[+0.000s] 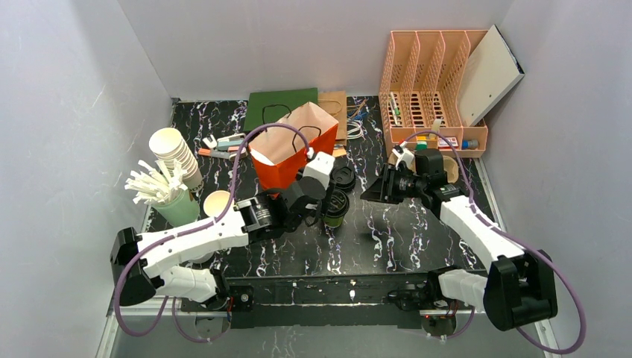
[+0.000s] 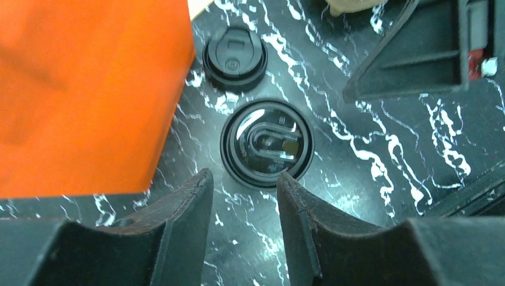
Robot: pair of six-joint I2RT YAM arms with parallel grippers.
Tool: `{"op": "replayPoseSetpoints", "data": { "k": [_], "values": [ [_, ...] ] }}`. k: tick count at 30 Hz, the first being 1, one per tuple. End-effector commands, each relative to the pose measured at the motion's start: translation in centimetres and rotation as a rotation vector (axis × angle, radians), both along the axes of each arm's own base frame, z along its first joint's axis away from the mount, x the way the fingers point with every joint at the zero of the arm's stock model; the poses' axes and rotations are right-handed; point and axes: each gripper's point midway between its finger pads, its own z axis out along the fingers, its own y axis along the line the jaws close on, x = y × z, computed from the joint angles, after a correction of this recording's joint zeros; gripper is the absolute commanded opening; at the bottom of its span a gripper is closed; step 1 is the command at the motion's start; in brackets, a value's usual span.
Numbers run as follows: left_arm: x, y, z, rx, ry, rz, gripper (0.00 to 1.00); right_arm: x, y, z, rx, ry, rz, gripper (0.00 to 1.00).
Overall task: Pack the takeout coffee
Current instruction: Adjust the coffee cup at the center of the board.
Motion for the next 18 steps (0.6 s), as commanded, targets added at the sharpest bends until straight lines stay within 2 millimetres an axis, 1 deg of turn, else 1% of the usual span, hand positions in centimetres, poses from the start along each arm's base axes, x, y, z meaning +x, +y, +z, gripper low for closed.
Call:
{"op": "replayPoseSetpoints", "data": {
  "k": [1, 5, 7, 9, 13, 18],
  "values": [
    [-1.2, 0.5, -2.0, -0.12, 0.123, 0.062, 0.4, 1.5, 2.0, 3.2, 0.097, -0.097, 0.094, 0.45],
    [-0.7, 1.1, -3.6, -0.185, 0.176, 0.114, 0.34, 2.4, 3.2, 3.0, 0.146, -0.088, 0.132, 0.45],
    [-0.5, 1.3, -4.3, -0.2, 0.19, 0.133, 0.32, 2.9, 3.8, 3.1, 0.162, -0.09, 0.148, 0.49],
    [-0.4, 1.6, -5.1, -0.204, 0.206, 0.151, 0.3, 3.4, 4.4, 3.3, 0.168, -0.104, 0.161, 0.55],
    [-0.1, 2.2, -6.3, -0.216, 0.219, 0.192, 0.29, 4.1, 5.7, 3.4, 0.174, -0.115, 0.189, 0.63],
    [0.5, 2.3, -7.6, -0.265, 0.246, 0.208, 0.28, 4.1, 7.9, 2.4, 0.161, -0.103, 0.223, 0.65]
  ]
}}
